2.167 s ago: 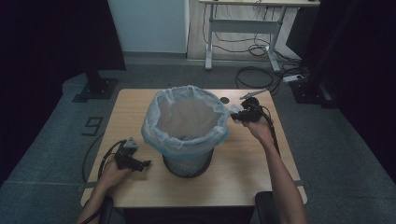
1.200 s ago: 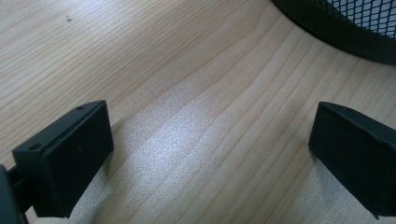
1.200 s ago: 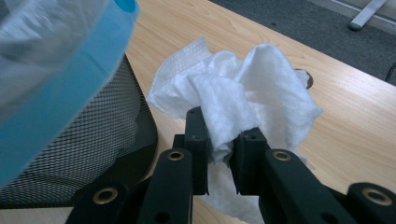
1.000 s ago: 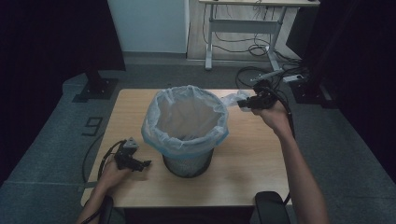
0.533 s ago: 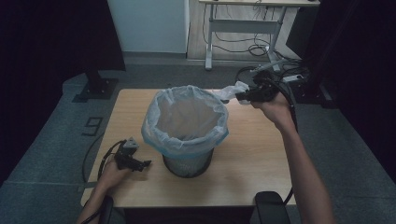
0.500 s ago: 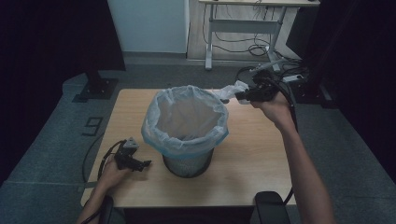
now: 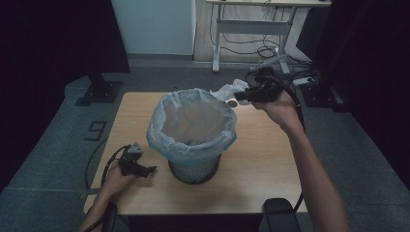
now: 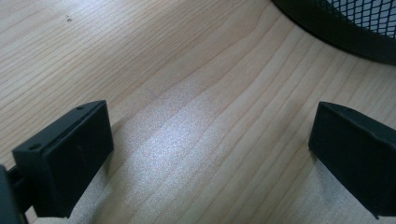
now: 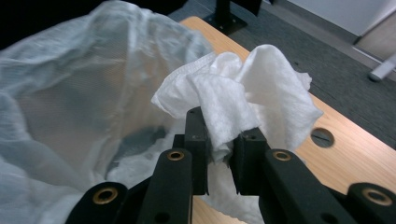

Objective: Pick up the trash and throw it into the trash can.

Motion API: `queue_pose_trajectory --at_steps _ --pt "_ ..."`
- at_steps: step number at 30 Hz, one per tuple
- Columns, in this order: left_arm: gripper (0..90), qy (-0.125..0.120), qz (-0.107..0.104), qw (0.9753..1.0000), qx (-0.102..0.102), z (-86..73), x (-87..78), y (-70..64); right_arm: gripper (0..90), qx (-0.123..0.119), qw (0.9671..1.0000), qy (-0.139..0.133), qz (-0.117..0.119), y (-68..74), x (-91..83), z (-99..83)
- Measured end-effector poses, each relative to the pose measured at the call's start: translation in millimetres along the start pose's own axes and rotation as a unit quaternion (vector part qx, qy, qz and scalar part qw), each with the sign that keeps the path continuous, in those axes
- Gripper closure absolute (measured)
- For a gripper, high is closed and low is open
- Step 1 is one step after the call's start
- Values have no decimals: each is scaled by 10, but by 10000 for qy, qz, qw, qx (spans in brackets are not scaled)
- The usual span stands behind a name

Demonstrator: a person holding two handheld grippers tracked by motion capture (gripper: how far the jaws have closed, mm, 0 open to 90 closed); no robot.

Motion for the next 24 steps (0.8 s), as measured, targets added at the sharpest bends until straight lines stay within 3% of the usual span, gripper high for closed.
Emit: queue_pose_trajectory --at_steps 11,24 --pt "0 1 0 10000 1 0 0 0 779 -277 9989 -91 354 322 65 189" --pt "0 0 -1 10000 0 0 0 0 779 -608 9951 -138 772 664 376 331"
Point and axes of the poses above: each handheld gripper's, and its own axes: x roughly forward along the jaws, z roughly out of its top, y roughly to its left, the point moved 9 cm from there along x, roughly forward along the jaws, and after that the axes turned 11 degrees about -x, right-handed, at the moved point
